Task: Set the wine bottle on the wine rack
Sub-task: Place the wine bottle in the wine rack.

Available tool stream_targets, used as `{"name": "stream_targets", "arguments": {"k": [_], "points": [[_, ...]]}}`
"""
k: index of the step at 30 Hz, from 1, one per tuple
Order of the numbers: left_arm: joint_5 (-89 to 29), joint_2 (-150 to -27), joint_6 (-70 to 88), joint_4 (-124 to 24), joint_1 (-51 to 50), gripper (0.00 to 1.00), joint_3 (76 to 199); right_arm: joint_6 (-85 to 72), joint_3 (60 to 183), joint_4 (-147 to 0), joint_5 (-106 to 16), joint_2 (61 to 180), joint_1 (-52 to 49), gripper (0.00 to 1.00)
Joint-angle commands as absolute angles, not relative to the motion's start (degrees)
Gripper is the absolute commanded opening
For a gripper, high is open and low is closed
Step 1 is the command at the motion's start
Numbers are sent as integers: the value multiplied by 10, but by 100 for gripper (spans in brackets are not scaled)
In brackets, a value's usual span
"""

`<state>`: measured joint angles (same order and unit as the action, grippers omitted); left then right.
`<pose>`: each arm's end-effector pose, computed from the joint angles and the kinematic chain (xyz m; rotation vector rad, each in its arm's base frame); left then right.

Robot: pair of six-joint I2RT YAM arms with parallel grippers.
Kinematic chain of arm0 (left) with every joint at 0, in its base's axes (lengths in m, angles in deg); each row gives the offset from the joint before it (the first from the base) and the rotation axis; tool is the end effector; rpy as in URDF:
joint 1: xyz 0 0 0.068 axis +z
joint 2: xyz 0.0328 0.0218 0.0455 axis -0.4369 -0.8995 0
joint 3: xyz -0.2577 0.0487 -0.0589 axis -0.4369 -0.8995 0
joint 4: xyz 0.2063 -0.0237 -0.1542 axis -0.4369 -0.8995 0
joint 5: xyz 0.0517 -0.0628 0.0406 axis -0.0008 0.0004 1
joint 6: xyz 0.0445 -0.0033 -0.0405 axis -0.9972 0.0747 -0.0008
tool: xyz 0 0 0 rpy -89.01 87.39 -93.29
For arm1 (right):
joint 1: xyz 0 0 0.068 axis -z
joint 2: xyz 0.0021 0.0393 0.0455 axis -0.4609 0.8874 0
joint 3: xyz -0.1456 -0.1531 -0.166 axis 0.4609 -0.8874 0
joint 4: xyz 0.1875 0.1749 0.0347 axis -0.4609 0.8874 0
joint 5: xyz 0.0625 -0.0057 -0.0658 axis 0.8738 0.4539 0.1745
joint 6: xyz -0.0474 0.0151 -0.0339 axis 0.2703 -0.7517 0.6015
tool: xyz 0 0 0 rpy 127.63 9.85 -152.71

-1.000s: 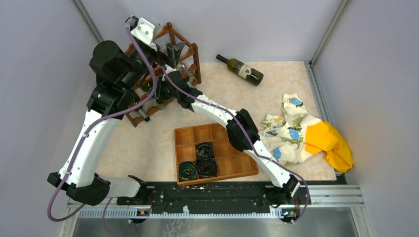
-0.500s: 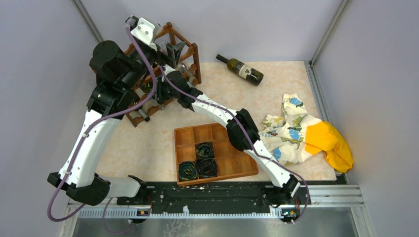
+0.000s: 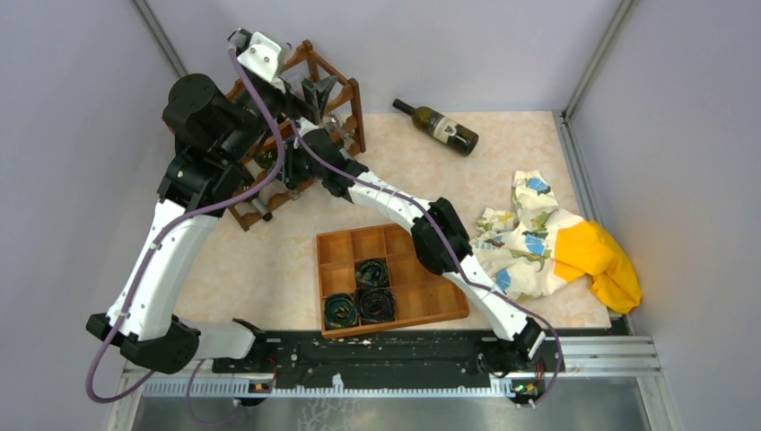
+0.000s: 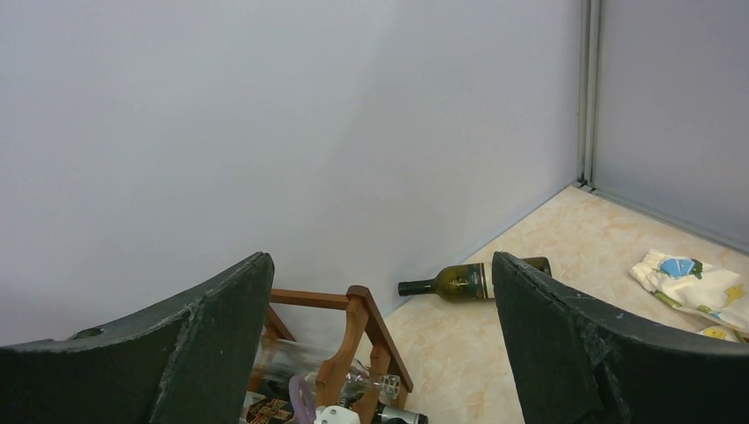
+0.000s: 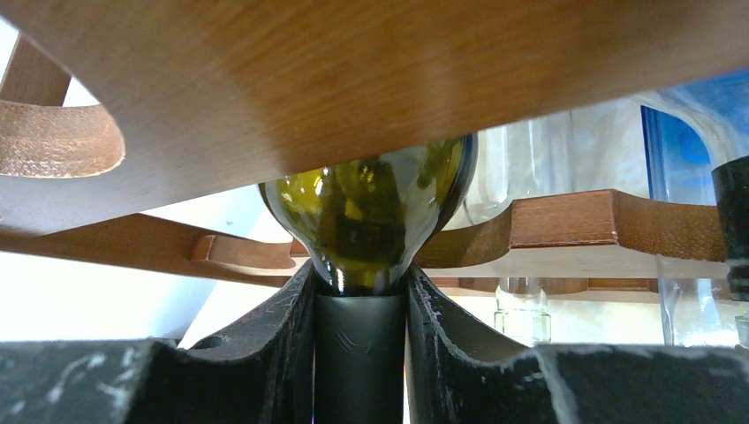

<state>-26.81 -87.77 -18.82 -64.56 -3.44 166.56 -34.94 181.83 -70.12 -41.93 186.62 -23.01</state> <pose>0.2207 -0.1286 0.5555 0.5842 1.1914 -0.2542 0.3762 0.4683 0.2396 -0.4043 1.9593 1.1815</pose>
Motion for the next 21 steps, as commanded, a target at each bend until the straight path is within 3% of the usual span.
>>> {"name": "stream_targets", "arguments": {"k": [1, 7, 21], "points": [[-275, -870, -183, -621, -31, 99, 1667, -361, 1869, -818, -428, 1834, -227, 29], [-276, -869, -183, -621, -32, 99, 1667, -382, 1869, -820, -430, 1833, -226, 37], [-277, -868, -183, -620, -31, 99, 1666, -386, 1867, -821, -438, 1834, -226, 37]]}}
